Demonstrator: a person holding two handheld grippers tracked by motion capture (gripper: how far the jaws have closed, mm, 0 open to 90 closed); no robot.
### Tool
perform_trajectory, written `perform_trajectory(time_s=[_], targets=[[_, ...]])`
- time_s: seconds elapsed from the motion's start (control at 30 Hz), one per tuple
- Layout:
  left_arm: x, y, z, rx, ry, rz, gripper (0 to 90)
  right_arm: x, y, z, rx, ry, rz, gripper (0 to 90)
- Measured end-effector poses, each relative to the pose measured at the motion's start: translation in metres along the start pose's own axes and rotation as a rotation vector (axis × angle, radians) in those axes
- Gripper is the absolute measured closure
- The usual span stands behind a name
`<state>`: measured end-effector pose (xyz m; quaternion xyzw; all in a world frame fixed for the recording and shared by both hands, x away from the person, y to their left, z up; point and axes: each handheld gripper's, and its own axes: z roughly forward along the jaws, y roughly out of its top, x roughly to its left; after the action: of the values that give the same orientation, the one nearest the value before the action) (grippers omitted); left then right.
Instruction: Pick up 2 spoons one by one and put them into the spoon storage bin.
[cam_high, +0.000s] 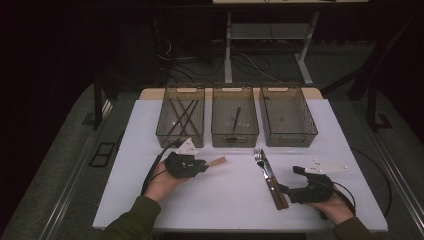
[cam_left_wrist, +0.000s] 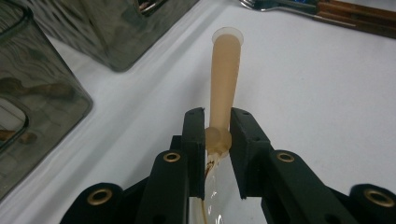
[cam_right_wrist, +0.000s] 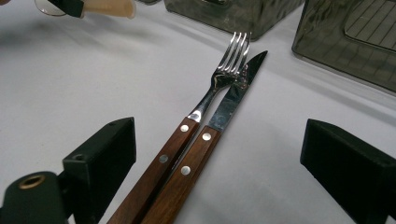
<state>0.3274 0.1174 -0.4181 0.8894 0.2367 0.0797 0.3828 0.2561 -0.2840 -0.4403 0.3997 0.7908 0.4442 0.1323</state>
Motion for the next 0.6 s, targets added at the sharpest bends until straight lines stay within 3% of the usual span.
perform_trajectory(time_s=[0.37, 0.6], targets=[[0.002, 0.007, -0.007, -0.031, 0.004, 0.002, 76.6, 0.000, 0.000, 0.000, 0.001, 0.000, 0.000, 10.2], [0.005, 0.015, -0.011, -0.058, 0.005, -0.032, 76.5, 0.000, 0.000, 0.001, 0.002, -0.003, 0.000, 10.1]])
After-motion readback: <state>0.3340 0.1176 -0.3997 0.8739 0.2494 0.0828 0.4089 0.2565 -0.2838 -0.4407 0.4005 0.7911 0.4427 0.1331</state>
